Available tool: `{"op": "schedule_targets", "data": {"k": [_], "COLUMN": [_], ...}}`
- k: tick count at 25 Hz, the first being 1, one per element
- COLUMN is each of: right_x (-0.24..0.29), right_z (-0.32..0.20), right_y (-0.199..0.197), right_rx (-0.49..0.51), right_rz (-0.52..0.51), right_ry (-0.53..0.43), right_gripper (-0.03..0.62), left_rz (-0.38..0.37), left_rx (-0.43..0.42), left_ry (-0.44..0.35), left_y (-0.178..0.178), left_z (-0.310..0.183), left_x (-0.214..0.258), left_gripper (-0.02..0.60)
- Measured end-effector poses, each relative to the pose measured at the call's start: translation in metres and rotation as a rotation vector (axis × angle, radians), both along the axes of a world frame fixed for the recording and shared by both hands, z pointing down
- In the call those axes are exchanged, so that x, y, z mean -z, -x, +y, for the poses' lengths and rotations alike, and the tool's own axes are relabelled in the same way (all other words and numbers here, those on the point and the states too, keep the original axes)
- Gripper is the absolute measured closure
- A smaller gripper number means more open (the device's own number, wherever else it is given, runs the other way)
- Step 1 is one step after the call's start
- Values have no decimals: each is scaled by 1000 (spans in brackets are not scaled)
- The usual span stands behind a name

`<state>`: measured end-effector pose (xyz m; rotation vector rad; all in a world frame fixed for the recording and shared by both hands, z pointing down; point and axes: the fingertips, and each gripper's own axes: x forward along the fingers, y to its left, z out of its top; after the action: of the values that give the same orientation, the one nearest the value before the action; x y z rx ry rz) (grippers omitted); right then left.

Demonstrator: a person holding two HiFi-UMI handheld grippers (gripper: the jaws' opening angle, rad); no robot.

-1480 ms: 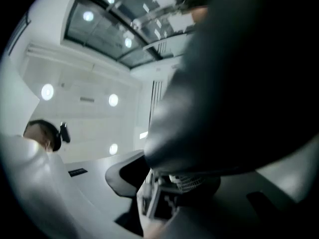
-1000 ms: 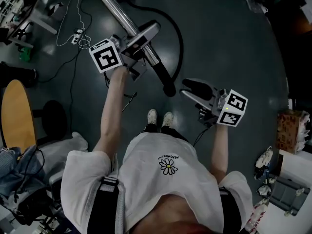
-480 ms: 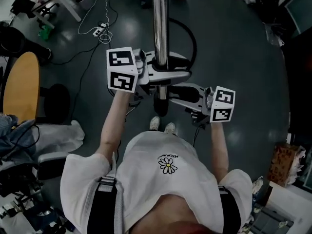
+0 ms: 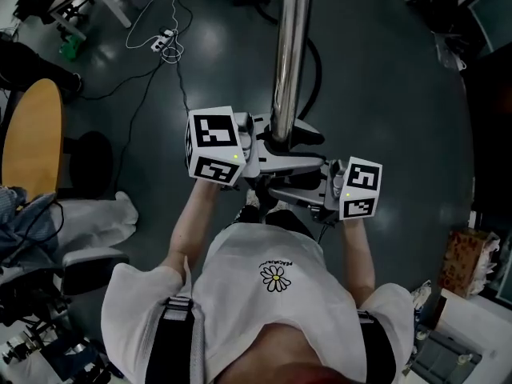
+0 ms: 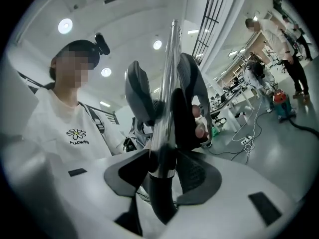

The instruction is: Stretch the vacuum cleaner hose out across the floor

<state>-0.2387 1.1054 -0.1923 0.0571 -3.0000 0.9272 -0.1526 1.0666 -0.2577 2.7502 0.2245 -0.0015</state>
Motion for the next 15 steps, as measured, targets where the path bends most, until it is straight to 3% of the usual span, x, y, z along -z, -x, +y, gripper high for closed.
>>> {"op": "schedule_targets", "data": {"k": [3,9,11,15], "right_x": [-1,32,42,45], "right_z": [12,65,86,110], "right_y": [-5,11,12,14], "right_rx": [-34,-29,-32,-20], "right_rz": [-60,-326,-327,-225], "right_ry": [35,122,102,78], "right_gripper": [436,436,436,436], "left_rz": [-4,-38,-21,1], "left_rx": [27,121,146,174], "left_ry": [3,-26,-43,-76], "left_y": [-5,6,9,11], "left_z": [14,71,92,116], "left_x": [-4,12,23,31], "left_gripper": [437,437,437,437]}}
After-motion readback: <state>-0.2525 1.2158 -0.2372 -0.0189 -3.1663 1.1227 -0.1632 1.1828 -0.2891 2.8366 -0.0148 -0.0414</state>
